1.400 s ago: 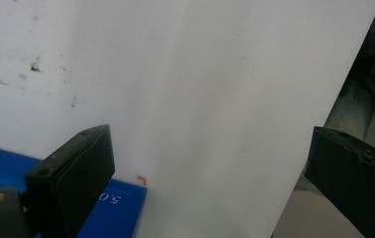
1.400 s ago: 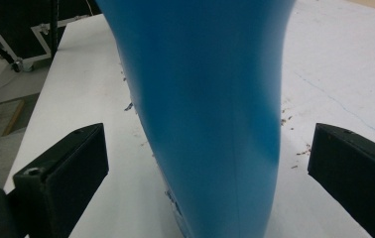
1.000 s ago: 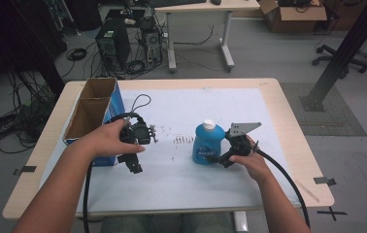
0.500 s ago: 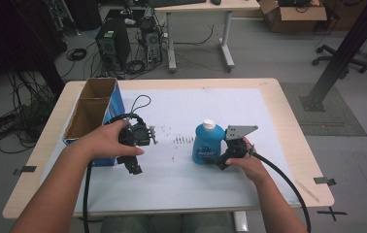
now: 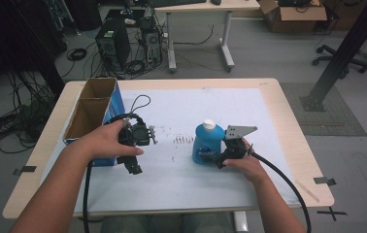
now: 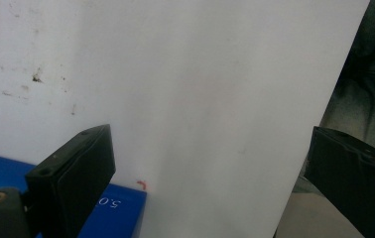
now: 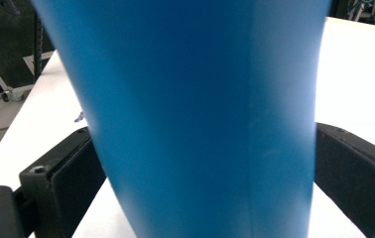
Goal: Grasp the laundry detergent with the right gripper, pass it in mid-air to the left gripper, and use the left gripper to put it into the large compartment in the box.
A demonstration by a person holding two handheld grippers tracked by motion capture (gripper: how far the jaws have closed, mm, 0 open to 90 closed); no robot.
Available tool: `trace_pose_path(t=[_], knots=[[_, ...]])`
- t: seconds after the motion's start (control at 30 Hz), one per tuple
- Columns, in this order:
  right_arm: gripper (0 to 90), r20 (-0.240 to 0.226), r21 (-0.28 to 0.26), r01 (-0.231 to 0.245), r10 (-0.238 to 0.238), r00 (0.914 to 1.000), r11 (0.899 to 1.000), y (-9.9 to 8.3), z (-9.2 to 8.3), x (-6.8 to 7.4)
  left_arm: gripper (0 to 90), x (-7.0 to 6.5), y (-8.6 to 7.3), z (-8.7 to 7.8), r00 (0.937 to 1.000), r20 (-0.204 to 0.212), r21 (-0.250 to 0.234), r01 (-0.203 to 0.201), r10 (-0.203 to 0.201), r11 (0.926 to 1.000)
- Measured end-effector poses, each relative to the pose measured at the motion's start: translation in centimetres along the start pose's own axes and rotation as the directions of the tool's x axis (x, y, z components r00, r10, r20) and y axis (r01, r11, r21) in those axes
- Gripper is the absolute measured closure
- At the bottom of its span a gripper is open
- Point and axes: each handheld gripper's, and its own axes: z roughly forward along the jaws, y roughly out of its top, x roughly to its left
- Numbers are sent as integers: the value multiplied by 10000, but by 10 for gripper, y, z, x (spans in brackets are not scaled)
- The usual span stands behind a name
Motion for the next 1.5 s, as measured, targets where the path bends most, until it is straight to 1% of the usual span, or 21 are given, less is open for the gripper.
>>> trace_pose_path(t=[0.13, 0.3, 0.6, 0.77, 0.9, 0.97, 1.37, 1.5], knots=[[68, -26, -14, -26, 26, 10000, 10000, 0, 0, 0, 56, 0, 0, 0, 10000, 6, -5, -2, 2, 10000], [94, 51, 9, 1, -1, 10000, 10000, 0, 0, -1, 56, 0, 0, 1, 10000, -14, 7, -19, 19, 10000], [138, 44, 123, 107, -108, 9999, 9999, -1, 0, 0, 56, 0, 1, 2, 10000, -41, 56, -30, 31, 10000], [177, 19, 116, 173, -173, 9998, 9998, -1, 0, 0, 55, 0, 1, 2, 10000, -42, 64, -24, 24, 10000], [189, 12, 120, 192, -192, 9998, 9997, -3, 0, 0, 56, 0, 0, 3, 10000, -34, 72, -16, 17, 10000], [197, -13, 99, 214, -214, 9998, 9997, -3, 0, 0, 55, 0, 0, 3, 10000, -25, 29, 42, -42, 10000], [266, -174, 9, 391, -391, 9991, 9992, -2, -2, 1, 56, -1, 1, 3, 10000, -39, 51, 46, -46, 10000], [304, -257, -21, 431, -431, 9987, 9991, -3, -2, 1, 56, -1, 1, 3, 10000, -40, 47, 37, -36, 10000]])
